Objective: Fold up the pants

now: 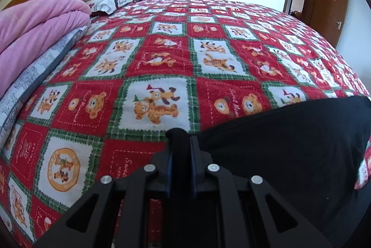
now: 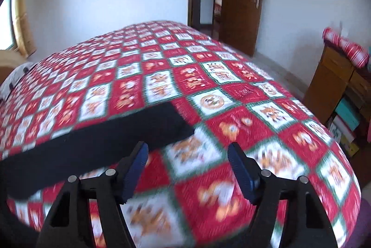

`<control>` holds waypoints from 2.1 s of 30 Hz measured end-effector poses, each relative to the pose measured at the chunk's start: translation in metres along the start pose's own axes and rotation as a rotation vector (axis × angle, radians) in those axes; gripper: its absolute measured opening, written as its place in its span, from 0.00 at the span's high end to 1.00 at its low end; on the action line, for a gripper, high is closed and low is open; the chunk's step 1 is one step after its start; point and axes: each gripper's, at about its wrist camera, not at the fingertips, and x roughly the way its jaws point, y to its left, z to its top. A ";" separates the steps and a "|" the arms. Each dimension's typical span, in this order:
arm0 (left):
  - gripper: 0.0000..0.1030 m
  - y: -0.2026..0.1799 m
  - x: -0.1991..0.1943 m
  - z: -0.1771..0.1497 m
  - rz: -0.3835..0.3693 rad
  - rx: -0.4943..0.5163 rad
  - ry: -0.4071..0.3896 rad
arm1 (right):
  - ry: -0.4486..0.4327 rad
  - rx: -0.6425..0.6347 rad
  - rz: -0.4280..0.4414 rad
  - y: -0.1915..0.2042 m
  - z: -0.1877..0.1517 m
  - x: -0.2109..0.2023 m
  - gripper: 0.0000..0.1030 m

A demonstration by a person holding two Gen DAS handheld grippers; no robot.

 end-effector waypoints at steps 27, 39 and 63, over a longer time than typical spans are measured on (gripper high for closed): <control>0.88 -0.010 0.003 0.000 0.058 0.052 -0.011 | 0.280 -0.058 0.187 0.029 0.060 0.189 0.94; 0.88 0.009 -0.049 0.005 -0.055 -0.081 -0.142 | -0.028 -0.132 0.196 0.028 0.082 0.084 0.95; 0.88 0.037 -0.130 -0.118 -0.346 -0.224 -0.283 | -0.244 0.006 0.295 -0.104 -0.075 -0.079 0.95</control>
